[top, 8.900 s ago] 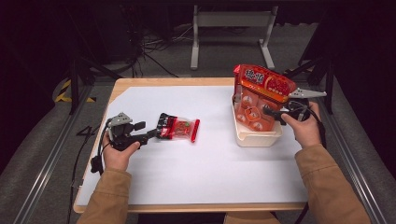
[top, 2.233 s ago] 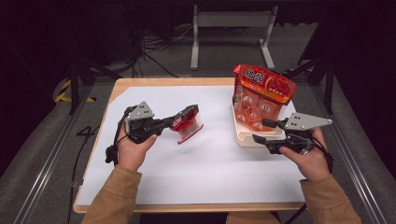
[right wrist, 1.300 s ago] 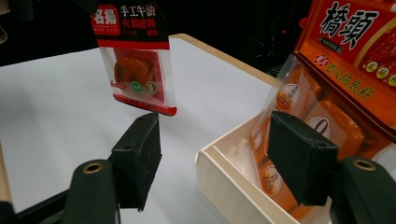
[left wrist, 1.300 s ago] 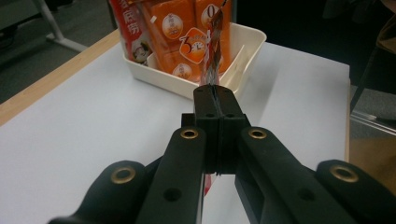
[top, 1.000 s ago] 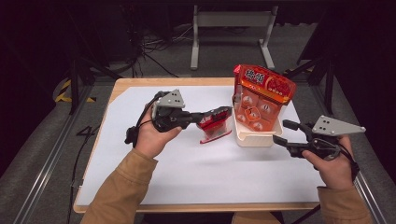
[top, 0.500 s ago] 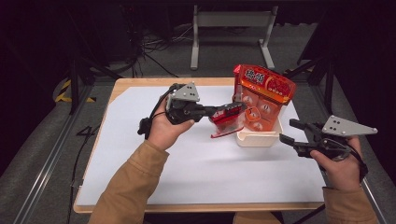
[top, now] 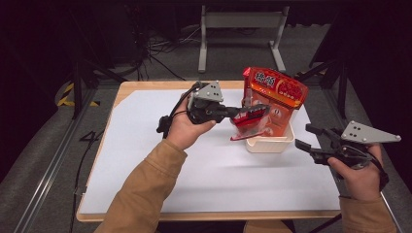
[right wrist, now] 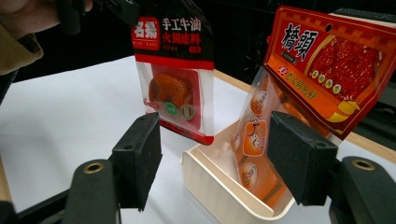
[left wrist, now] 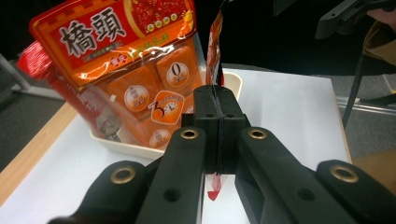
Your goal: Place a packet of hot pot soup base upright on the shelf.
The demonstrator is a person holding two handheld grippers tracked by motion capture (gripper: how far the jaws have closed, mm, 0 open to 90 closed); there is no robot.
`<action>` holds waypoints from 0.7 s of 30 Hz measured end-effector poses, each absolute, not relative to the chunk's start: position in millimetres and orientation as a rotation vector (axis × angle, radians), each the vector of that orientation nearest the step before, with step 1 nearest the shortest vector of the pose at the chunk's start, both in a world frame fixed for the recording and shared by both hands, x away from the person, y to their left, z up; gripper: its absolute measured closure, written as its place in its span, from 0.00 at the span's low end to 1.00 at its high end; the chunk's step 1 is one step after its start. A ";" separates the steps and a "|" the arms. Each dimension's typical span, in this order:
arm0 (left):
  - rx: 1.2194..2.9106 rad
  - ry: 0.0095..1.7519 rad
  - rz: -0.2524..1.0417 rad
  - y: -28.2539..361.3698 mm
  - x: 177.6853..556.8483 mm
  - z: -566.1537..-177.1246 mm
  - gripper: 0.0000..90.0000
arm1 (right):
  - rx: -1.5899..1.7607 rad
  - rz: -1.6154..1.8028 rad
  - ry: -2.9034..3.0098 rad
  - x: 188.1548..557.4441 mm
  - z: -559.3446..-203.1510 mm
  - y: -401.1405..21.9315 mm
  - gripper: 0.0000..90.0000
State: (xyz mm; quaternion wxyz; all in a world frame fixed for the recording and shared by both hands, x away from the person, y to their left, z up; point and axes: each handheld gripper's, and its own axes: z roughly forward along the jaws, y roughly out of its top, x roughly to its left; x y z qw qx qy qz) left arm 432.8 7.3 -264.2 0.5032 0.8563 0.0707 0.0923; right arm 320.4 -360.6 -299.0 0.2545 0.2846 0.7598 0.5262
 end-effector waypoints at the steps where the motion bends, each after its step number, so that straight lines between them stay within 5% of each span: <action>1: 2.072 0.158 0.227 5.4 434.1 -264.7 1.00 | 0.773 1.432 2.061 319.9 -298.7 -360.7 0.40; 21: 2.071 0.097 0.202 -35.2 445.2 -276.4 1.00 | 0.757 1.449 2.056 316.7 -295.8 -361.6 0.39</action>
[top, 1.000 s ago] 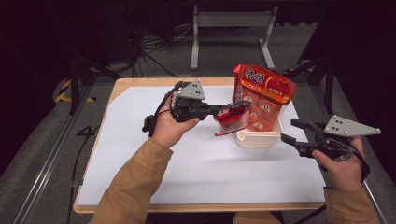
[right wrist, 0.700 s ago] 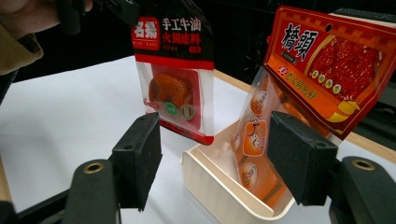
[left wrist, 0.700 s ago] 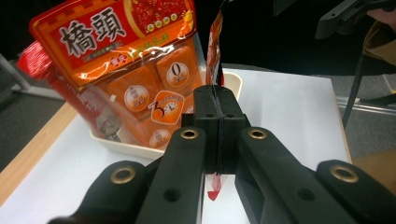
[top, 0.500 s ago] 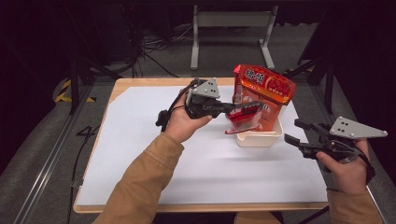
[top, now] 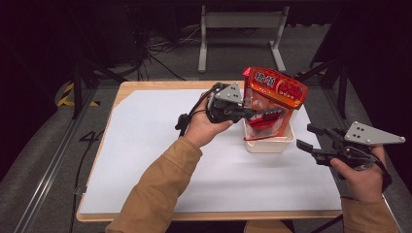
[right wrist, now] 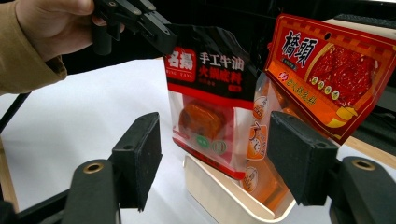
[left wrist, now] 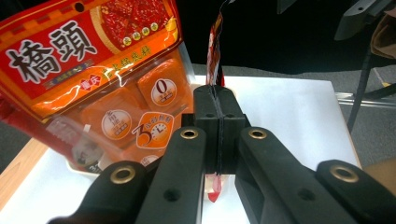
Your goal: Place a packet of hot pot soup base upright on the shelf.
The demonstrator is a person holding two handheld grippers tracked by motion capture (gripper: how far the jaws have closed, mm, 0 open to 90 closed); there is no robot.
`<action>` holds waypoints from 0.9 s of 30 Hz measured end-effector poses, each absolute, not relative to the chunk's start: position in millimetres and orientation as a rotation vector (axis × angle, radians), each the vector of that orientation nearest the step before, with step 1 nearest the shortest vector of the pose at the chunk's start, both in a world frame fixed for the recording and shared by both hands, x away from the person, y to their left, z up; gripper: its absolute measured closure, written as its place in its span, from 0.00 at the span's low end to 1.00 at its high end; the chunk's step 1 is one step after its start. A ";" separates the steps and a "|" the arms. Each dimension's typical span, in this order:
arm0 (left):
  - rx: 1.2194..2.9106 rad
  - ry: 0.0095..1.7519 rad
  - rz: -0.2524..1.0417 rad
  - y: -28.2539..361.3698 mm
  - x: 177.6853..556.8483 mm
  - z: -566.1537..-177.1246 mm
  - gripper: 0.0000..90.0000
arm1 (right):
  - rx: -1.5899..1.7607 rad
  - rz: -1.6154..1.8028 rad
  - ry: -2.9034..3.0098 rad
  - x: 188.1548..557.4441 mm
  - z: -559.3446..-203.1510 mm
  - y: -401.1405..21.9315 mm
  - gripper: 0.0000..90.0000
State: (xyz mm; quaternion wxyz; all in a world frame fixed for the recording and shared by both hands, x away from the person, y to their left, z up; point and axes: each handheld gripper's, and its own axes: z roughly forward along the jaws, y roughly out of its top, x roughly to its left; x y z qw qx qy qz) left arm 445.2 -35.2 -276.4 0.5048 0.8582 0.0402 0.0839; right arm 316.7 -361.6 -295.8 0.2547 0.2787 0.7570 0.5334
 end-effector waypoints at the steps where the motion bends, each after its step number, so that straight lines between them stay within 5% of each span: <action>1: 2.071 0.095 0.200 -38.1 446.5 -277.7 1.00 | 0.757 1.448 2.056 316.7 -295.8 -361.8 0.39; 27: 2.111 0.062 0.148 -65.9 455.2 -299.3 1.00 | 0.761 1.450 2.062 318.1 -297.8 -361.2 0.39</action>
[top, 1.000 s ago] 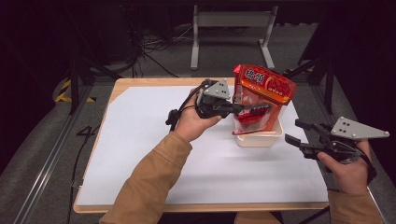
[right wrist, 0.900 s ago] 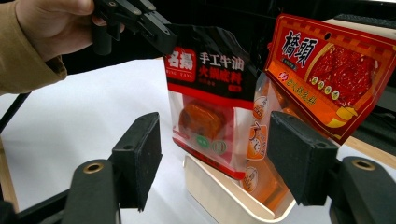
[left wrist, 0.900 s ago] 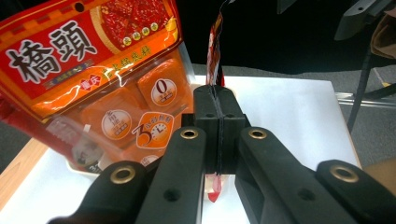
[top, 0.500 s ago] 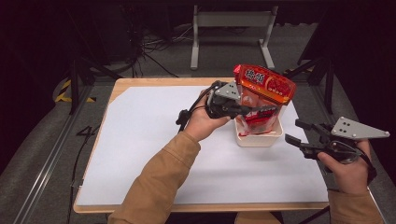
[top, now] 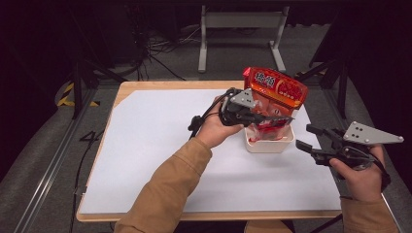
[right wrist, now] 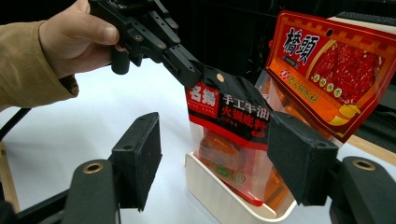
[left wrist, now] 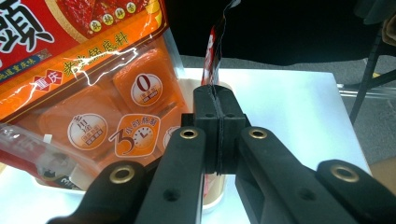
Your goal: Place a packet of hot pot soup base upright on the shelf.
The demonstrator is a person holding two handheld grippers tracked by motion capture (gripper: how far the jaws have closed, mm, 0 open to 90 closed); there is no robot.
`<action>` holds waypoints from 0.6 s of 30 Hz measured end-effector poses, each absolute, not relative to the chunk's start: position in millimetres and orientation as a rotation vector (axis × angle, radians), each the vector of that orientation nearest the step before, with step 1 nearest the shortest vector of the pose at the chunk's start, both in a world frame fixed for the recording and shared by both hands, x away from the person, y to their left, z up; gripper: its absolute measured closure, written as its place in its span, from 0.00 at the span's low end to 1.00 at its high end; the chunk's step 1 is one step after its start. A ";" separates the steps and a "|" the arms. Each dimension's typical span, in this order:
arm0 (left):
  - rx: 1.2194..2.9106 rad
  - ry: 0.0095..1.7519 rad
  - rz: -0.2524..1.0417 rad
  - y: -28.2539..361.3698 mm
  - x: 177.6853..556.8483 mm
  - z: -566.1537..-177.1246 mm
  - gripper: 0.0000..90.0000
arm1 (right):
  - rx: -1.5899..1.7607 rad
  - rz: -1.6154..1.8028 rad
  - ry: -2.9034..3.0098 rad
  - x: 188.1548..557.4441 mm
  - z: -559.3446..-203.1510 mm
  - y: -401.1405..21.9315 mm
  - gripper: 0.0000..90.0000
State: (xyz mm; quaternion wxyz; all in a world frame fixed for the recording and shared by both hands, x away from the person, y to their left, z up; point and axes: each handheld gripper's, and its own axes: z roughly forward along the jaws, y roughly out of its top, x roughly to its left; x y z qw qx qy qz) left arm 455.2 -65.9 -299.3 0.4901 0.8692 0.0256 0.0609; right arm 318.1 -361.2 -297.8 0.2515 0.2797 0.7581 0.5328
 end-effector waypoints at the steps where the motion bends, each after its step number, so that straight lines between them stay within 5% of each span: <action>1: 2.113 0.064 0.146 -66.5 455.1 -299.8 1.00 | 0.761 1.450 2.062 318.1 -297.8 -361.1 0.39; 18: 2.122 0.098 0.149 -70.3 461.4 -313.0 0.99 | 0.759 1.445 2.072 319.3 -299.3 -358.7 0.39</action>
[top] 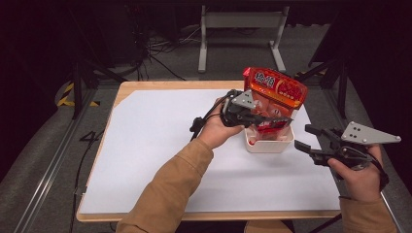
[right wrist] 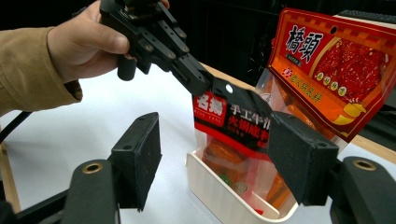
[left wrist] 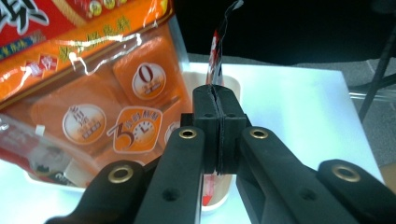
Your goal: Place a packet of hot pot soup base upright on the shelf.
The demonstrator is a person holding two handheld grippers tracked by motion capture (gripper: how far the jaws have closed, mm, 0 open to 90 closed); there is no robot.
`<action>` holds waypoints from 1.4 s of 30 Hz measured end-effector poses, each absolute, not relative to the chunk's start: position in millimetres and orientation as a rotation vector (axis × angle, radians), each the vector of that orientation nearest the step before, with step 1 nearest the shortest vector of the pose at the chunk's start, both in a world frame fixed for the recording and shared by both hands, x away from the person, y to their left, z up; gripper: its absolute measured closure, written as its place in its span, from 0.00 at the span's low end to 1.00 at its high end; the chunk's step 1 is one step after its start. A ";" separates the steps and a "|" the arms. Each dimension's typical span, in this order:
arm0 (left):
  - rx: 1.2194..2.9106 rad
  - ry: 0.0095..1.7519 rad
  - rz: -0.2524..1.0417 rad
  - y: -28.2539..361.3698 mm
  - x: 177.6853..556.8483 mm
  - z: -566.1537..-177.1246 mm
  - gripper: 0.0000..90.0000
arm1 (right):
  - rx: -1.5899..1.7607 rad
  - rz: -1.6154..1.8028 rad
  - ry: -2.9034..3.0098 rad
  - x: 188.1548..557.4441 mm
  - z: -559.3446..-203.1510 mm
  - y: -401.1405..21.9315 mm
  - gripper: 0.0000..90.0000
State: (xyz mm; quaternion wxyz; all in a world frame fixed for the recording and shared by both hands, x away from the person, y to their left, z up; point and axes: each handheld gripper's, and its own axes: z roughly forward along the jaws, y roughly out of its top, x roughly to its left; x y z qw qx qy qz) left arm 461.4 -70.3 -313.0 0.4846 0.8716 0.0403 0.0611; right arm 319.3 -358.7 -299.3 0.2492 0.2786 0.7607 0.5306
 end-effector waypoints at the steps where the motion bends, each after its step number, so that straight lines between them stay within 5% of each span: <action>1: 2.124 0.101 0.148 -70.6 461.9 -314.6 0.99 | 0.759 1.445 2.072 319.3 -299.4 -358.7 0.39; 4: 2.124 0.113 0.143 -71.1 462.8 -318.1 0.97 | 0.761 1.446 2.072 319.7 -299.8 -358.9 0.39; 8: 2.099 0.130 0.168 -71.0 462.2 -317.4 0.72 | 0.760 1.446 2.072 319.9 -299.7 -358.7 0.39; 14: 2.081 0.145 0.162 -69.6 458.9 -316.0 0.61 | 0.758 1.443 2.077 320.8 -300.1 -357.7 0.39; 27: 2.044 0.228 0.135 -53.0 454.4 -308.3 0.49 | 0.771 1.440 2.079 323.9 -301.8 -356.0 0.39; 42: 1.956 0.332 0.210 10.1 432.3 -294.0 0.46 | 0.783 1.430 2.090 333.5 -306.5 -353.1 0.38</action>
